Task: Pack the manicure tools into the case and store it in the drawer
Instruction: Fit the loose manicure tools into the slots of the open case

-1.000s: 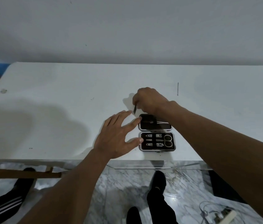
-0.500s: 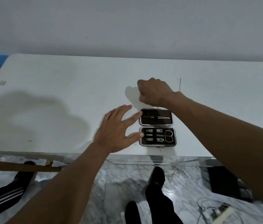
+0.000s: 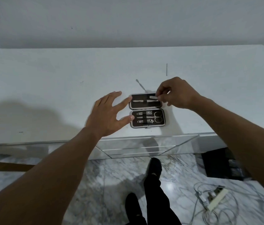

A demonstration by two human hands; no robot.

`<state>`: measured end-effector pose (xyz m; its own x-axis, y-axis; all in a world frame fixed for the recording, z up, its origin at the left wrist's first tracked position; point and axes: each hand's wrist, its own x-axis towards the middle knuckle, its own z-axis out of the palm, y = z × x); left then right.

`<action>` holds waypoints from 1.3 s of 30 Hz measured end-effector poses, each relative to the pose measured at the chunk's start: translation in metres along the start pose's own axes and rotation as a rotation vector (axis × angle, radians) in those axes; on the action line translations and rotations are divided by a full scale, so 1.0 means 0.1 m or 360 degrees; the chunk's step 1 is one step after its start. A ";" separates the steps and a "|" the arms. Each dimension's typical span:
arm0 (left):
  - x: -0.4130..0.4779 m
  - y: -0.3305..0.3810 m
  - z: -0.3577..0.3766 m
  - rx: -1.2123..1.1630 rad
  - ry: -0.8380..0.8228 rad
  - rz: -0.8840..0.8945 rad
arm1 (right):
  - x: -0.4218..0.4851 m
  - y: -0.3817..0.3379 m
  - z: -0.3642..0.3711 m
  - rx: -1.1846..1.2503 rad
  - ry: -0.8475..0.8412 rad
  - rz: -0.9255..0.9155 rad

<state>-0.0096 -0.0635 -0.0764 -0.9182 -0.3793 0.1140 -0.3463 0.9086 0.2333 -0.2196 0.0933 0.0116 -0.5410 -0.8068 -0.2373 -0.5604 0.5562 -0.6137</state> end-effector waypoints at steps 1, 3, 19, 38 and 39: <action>0.00 0.00 0.00 -0.0003 -0.0002 0.0000 | -0.03 0.04 0.00 0.0003 -0.0012 0.0012; 0.00 0.00 0.00 -0.0009 0.0001 -0.0001 | -0.07 0.10 0.03 0.0012 -0.0028 0.0032; 0.00 0.00 -0.01 -0.0021 0.0017 -0.0009 | -0.10 0.01 0.10 -0.0702 0.0001 -0.0239; -0.01 0.02 -0.01 -0.0043 0.0044 -0.0013 | -0.14 -0.02 0.09 -0.0765 -0.0131 -0.0350; -0.01 0.02 -0.01 -0.0046 0.0046 -0.0014 | -0.14 -0.02 0.10 -0.0762 -0.0108 -0.0349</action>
<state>-0.0093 -0.0620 -0.0747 -0.9092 -0.3922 0.1394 -0.3481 0.9001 0.2622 -0.2048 0.1019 0.0090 -0.3458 -0.9167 -0.2001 -0.8880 0.3887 -0.2457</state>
